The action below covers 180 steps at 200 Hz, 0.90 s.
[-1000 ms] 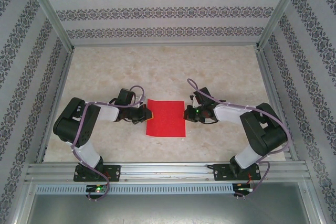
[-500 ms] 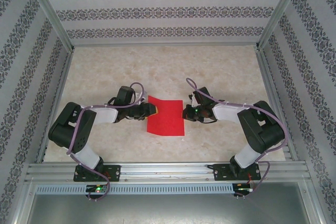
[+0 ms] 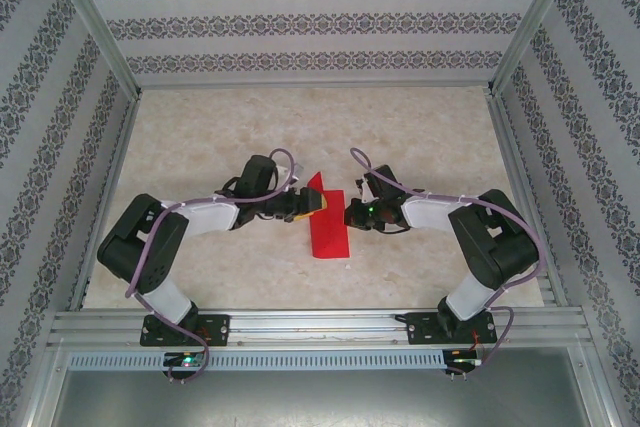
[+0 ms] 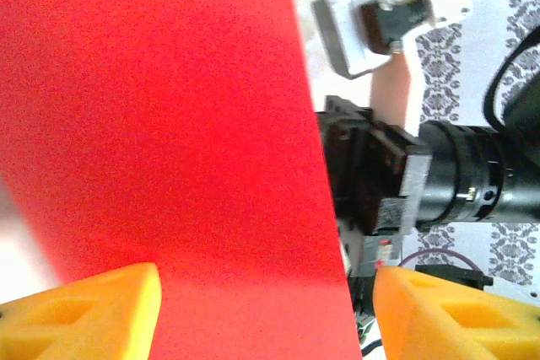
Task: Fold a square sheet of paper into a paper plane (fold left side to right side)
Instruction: First fold in half a square sheet of paper at the center of the table.
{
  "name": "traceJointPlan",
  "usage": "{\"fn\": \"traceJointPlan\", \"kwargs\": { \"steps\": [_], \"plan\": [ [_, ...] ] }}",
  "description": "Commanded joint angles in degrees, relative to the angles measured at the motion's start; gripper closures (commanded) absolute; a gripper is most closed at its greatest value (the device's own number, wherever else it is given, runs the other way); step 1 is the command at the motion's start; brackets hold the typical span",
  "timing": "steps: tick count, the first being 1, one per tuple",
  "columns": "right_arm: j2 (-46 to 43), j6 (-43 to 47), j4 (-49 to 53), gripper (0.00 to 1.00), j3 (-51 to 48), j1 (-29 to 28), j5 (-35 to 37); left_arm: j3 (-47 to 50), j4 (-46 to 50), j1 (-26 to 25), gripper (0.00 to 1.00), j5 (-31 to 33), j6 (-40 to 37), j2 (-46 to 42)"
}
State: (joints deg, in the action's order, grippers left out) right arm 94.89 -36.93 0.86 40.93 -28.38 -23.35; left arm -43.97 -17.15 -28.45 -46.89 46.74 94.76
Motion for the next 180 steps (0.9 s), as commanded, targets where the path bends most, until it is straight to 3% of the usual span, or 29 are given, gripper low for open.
{"fn": "traceJointPlan", "kwargs": {
  "steps": [1, 38, 69, 91, 134, 180],
  "plan": [
    [3.12, 0.72, 3.03, 1.0, -1.29, -1.24, 2.17, -1.71, 0.06, -1.34, 0.32, -0.2, -0.88, 2.3],
    [2.85, 0.37, 2.43, 1.0, -1.6, -1.37, 1.87, -3.76, 2.53, -2.62, 0.32, 1.01, -2.82, 3.91],
    [2.5, 0.01, 1.51, 1.0, -2.06, -1.41, 1.32, -4.67, 5.59, -3.1, 0.37, 2.94, -4.78, 4.72],
    [1.84, -0.34, 0.62, 1.0, -2.43, -1.41, 0.95, -4.73, 5.97, -3.23, 0.46, 3.74, -4.95, 5.23],
    [0.61, -0.78, -0.31, 1.0, -2.61, -1.37, 0.35, -5.45, 7.46, -3.26, 0.73, 5.35, -5.54, 6.38],
    [-1.54, -1.13, -0.86, 1.0, -2.69, -1.37, 0.48, -5.7, 9.83, -3.36, 0.86, 7.31, -6.58, 6.06]
  ]
}}
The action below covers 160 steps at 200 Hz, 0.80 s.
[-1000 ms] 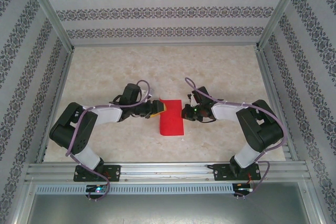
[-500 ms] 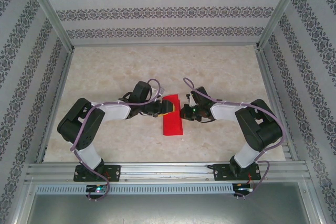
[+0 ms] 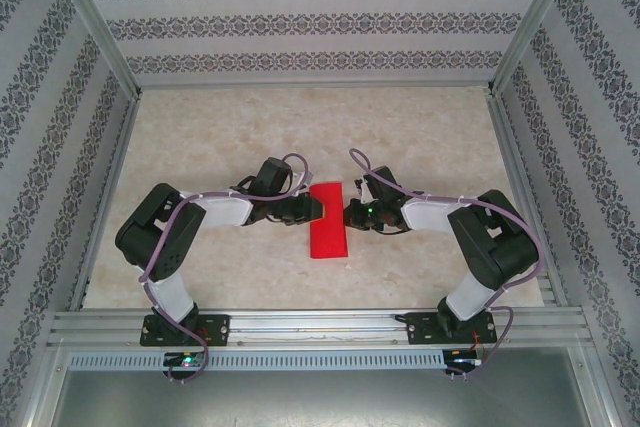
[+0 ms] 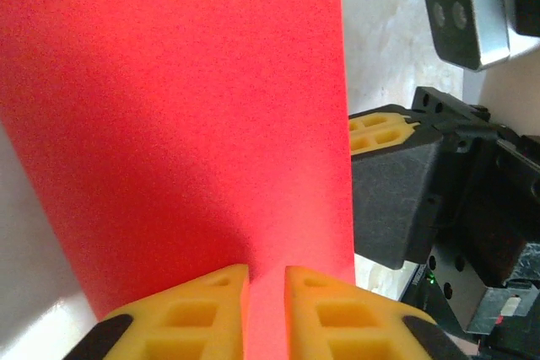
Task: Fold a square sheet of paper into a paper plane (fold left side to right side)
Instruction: First fold in half a square sheet of paper at the center of the table.
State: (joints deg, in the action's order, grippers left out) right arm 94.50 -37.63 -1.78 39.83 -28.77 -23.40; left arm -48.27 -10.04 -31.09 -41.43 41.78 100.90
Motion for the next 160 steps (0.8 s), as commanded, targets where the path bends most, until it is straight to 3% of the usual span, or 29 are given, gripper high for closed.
{"fn": "traceJointPlan", "kwargs": {
  "steps": [1, 16, 45, 119, 160],
  "plan": [
    [-1.29, -0.5, 1.78, 1.0, -1.67, -0.94, 0.54, -1.39, 2.78, -0.67, 0.86, 1.91, -1.66, -0.09],
    [-2.56, -0.73, 1.78, 1.0, -1.93, -0.85, 0.8, -1.47, 3.01, -0.68, 0.87, 2.41, -1.7, -0.26],
    [-6.54, -1.3, 1.61, 0.9, -3.56, -0.17, 1.78, -1.52, 3.1, -0.7, 0.87, 2.67, -1.57, -0.35],
    [-16.76, -5.1, -6.75, 0.48, -9.84, 3.2, -6.03, -1.23, 2.18, -0.7, 0.87, 2.85, -1.0, -0.81],
    [-12.37, -6.92, -13.62, 0.43, -9.56, 2.54, -11.23, -0.93, 1.74, -0.65, 0.87, 2.59, -0.66, -0.79]
  ]
}}
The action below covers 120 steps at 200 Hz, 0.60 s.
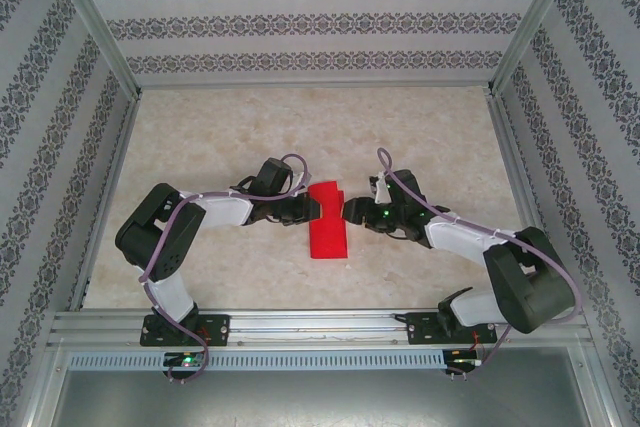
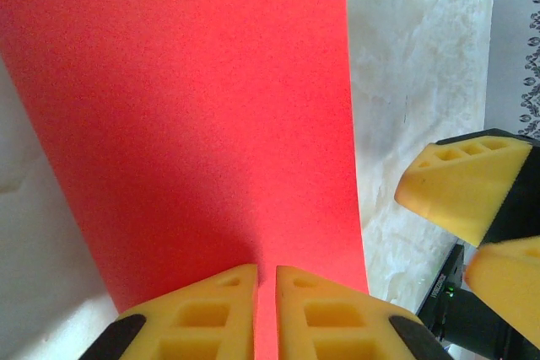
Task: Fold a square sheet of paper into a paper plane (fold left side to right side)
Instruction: First fold in half a square sheet of paper at the center of the table.
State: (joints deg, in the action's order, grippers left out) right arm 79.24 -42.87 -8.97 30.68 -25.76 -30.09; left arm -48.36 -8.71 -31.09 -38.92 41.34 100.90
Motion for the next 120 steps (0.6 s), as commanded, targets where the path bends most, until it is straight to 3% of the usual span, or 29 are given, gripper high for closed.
{"fn": "traceJointPlan", "kwargs": {
  "steps": [1, 52, 120],
  "plan": [
    [3.04, -1.73, -6.6, 0.43, -0.38, -0.5, -4.63, -0.85, 0.43, -0.69, 0.87, 0.07, -0.21, -0.84],
    [11.35, -1.88, -9.86, 0.47, 3.61, -2.16, -6.82, -0.66, 0.41, -0.64, 0.88, -0.19, -0.36, -1.13],
    [15.22, -2.02, -10.94, 0.63, 4.85, -2.67, -6.61, -0.55, 1.07, -0.68, 0.87, -0.3, -0.83, -1.4]
  ]
}}
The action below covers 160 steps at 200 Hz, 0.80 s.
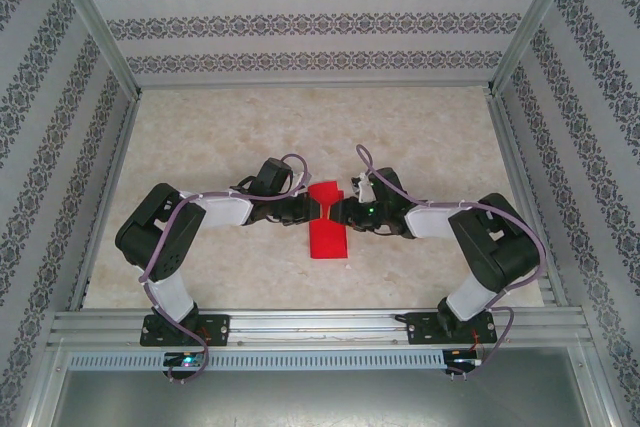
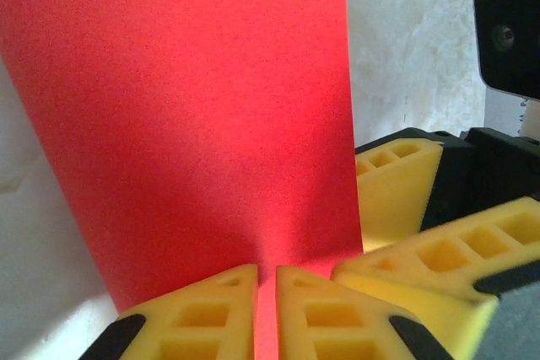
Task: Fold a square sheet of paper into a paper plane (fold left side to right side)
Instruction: First fold in half a square sheet of paper at the center of the table.
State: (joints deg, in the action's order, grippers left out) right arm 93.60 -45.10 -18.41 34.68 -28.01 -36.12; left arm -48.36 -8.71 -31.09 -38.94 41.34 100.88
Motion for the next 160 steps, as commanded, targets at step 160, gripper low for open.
{"fn": "traceJointPlan", "kwargs": {
  "steps": [160],
  "plan": [
    [3.34, 1.26, 2.32, 0.95, 1.01, -0.72, 2.94, -1.47, 11.87, -0.55, 0.54, 8.49, -6.09, -7.2]
  ]
}}
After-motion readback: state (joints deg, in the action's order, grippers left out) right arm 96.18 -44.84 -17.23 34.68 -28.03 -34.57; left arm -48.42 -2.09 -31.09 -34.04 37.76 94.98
